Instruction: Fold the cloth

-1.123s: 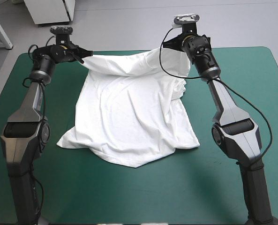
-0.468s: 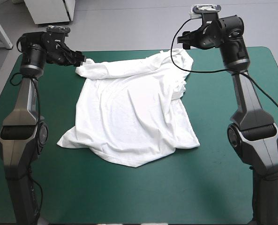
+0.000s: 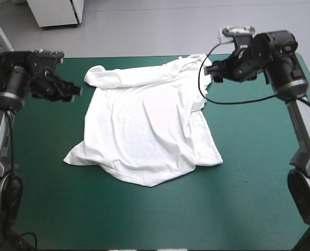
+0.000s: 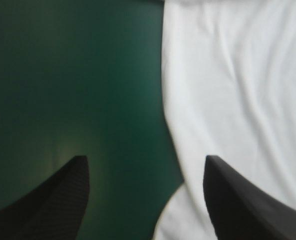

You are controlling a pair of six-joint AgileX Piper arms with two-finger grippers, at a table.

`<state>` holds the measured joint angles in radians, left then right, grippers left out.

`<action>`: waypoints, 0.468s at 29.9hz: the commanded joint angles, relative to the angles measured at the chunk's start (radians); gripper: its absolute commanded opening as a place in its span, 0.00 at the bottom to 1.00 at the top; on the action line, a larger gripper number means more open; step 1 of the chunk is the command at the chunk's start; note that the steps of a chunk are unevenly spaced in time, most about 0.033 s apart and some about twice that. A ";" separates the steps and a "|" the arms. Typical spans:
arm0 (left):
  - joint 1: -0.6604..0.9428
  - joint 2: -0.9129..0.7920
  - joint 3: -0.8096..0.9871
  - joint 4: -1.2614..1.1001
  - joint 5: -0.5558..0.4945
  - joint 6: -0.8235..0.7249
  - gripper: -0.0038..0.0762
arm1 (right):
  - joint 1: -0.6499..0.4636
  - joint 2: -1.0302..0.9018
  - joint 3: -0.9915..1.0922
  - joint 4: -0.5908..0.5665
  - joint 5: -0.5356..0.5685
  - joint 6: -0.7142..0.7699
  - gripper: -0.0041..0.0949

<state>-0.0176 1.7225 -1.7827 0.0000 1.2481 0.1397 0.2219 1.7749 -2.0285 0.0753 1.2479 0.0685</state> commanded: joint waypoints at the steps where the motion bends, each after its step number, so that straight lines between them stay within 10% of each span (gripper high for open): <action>1: -0.002 -0.185 0.202 0.031 0.041 -0.003 0.64 | -0.007 -0.168 0.236 -0.001 -0.029 -0.015 0.69; 14: -0.002 -0.249 0.644 0.019 -0.193 -0.038 0.64 | -0.007 -0.435 0.778 -0.029 -0.033 -0.042 0.69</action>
<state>-0.0176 1.5026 -1.1581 0.0276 1.1436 0.1290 0.2206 1.4147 -1.2761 0.0675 1.2419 0.0355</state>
